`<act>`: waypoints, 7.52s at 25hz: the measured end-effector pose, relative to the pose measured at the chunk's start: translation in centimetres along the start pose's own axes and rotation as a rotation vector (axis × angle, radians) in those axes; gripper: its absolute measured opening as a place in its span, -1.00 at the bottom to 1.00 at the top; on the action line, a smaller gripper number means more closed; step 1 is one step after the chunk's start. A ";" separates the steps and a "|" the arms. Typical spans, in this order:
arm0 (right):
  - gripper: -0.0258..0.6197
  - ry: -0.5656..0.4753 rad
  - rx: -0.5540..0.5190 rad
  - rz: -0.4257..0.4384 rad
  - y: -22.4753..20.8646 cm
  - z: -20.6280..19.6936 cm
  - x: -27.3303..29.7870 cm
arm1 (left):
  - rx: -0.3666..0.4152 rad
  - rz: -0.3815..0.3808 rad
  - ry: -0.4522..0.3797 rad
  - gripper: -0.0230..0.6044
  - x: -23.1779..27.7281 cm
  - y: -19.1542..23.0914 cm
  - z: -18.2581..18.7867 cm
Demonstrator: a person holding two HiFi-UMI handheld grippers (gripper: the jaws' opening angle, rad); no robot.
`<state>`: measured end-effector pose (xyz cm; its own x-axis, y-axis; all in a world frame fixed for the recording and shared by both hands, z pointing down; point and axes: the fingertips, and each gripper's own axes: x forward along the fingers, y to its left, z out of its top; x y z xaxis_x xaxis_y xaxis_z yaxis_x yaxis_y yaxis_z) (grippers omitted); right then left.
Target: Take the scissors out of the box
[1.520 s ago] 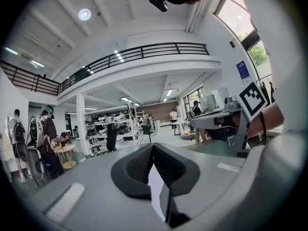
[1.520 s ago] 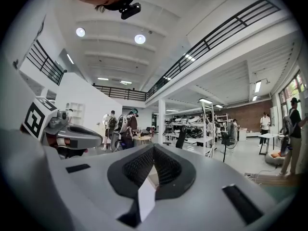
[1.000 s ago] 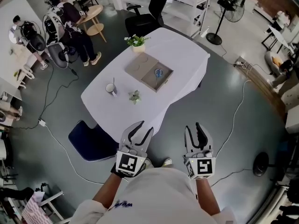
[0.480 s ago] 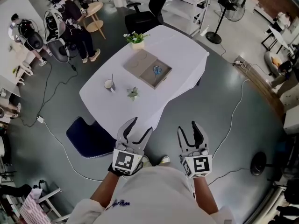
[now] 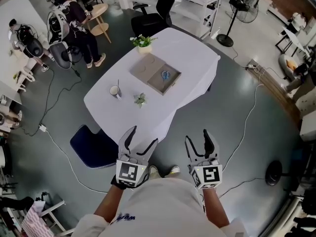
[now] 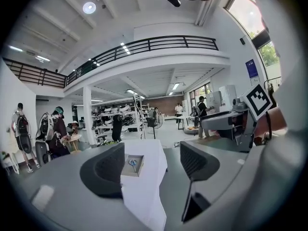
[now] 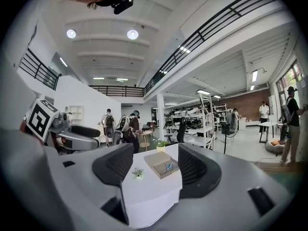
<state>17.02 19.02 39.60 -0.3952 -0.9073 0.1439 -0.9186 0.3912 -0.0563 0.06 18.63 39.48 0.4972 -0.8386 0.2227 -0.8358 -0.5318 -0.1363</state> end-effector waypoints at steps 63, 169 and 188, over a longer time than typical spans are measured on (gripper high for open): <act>-0.49 0.407 0.203 0.156 -9.0 -11.9 33.7 | -0.122 -0.029 0.269 0.19 28.4 12.4 -12.4; -0.64 0.563 -0.080 0.186 -7.3 -19.9 51.5 | -0.345 0.286 0.008 -0.92 25.5 24.4 -13.1; -0.64 0.336 -0.095 0.193 -6.4 -10.1 47.1 | -0.185 0.214 -0.084 -0.92 25.7 26.7 -6.2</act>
<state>4.37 -24.65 56.69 -0.5223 -0.7210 0.4554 -0.8169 0.5762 -0.0247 -10.98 -16.38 47.58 0.3164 -0.9401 0.1266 -0.9481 -0.3179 0.0087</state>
